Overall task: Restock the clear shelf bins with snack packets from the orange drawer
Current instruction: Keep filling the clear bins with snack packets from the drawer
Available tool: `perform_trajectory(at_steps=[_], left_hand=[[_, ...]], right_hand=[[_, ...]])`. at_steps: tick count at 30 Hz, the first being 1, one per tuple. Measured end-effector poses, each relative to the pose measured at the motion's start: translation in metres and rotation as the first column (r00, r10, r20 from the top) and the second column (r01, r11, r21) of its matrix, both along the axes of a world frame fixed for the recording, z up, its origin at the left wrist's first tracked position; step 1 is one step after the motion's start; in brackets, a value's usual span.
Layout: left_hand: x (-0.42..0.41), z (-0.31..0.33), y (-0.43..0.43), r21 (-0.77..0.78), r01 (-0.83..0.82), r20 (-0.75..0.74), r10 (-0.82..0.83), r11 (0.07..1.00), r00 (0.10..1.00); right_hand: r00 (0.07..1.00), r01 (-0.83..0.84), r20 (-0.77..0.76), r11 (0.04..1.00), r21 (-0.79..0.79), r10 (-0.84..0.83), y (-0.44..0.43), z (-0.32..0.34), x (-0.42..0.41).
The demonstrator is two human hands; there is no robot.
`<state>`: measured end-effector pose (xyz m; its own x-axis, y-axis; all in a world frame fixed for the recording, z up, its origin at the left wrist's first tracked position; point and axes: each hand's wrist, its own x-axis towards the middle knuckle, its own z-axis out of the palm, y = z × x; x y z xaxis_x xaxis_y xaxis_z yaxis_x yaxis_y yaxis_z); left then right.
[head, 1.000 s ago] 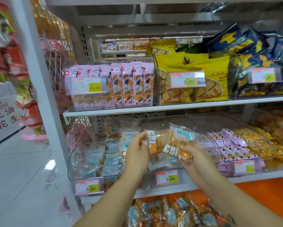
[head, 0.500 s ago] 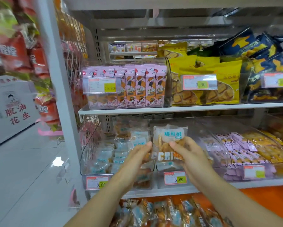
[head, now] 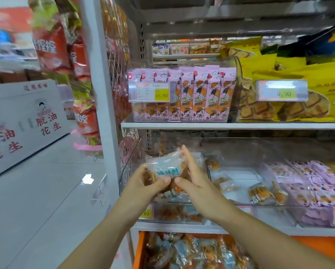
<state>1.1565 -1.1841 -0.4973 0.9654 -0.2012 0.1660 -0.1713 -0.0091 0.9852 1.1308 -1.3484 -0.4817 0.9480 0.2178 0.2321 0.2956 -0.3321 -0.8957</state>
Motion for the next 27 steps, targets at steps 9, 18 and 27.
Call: perform_trajectory(at_steps=[9, 18, 27], left_hand=[[0.085, -0.015, 0.008, 0.130, -0.317, 0.057, 0.312, 0.939, 0.948], [0.169, -0.038, -0.008, 0.300, -0.005, -0.144, 0.050, 0.954, 0.988], [0.165, -0.024, -0.023, 0.668, -0.228, 0.129, 0.192, 0.708, 0.973]], right_hand=[[0.971, 0.241, 0.148, 0.775, -0.585, -0.190, -0.056, -0.022, 0.067], [0.938, 0.334, 0.273, 0.768, -0.547, -0.213, -0.061, -0.046, 0.086], [0.897, 0.441, 0.375, 0.544, -0.714, -0.234, -0.052, -0.045, 0.091]])
